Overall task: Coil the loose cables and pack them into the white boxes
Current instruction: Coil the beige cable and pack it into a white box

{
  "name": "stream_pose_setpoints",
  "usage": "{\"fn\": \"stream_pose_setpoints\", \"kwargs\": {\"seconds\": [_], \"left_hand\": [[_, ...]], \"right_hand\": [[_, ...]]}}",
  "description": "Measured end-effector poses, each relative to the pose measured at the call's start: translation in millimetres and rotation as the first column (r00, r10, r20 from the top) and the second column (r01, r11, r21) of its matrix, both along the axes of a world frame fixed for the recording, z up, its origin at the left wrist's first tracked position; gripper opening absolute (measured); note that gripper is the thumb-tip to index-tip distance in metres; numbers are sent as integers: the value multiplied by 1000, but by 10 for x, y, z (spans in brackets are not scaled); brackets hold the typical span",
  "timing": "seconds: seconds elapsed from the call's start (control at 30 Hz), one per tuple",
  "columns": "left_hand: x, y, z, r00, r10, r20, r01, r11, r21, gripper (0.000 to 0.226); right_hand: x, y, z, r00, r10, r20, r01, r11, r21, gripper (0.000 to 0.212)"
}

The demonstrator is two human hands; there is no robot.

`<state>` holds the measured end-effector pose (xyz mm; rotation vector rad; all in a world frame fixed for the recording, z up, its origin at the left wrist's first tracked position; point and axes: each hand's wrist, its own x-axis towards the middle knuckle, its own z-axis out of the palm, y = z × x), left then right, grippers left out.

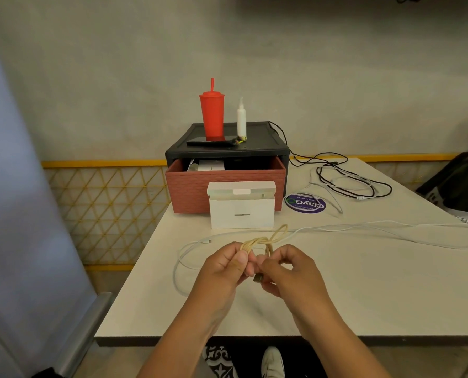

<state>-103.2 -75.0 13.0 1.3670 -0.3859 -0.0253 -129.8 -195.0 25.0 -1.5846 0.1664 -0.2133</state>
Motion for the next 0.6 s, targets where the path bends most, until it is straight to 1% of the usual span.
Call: {"fn": "stream_pose_setpoints", "kwargs": {"seconds": [0.07,0.23,0.3,0.4,0.5,0.53,0.6], "left_hand": [[7,-9,-25,1000,4,4,-4,1000,4,23],[-2,-8,-39,1000,4,-11,-3,1000,19,24],[-17,-12,-21,1000,-22,0,22,999,30,22],[-41,-17,-18,1000,-27,11,26,999,37,20],[-21,-27,-57,996,93,-12,-93,995,28,33],[-3,-19,-57,990,138,-33,-138,990,-8,35],[54,34,-42,975,202,-97,-213,968,-129,32]], "right_hand": [[6,19,-18,1000,-21,5,21,999,27,19],[57,-3,-58,997,7,-77,12,971,237,22],[70,7,-86,995,10,-97,17,961,276,22],[66,22,-112,996,-26,-82,44,971,233,23],[28,39,-106,999,-16,-45,23,988,155,22],[2,43,-92,999,7,-36,-3,992,123,23],[-59,18,-81,996,84,-36,-82,996,35,24]]}}
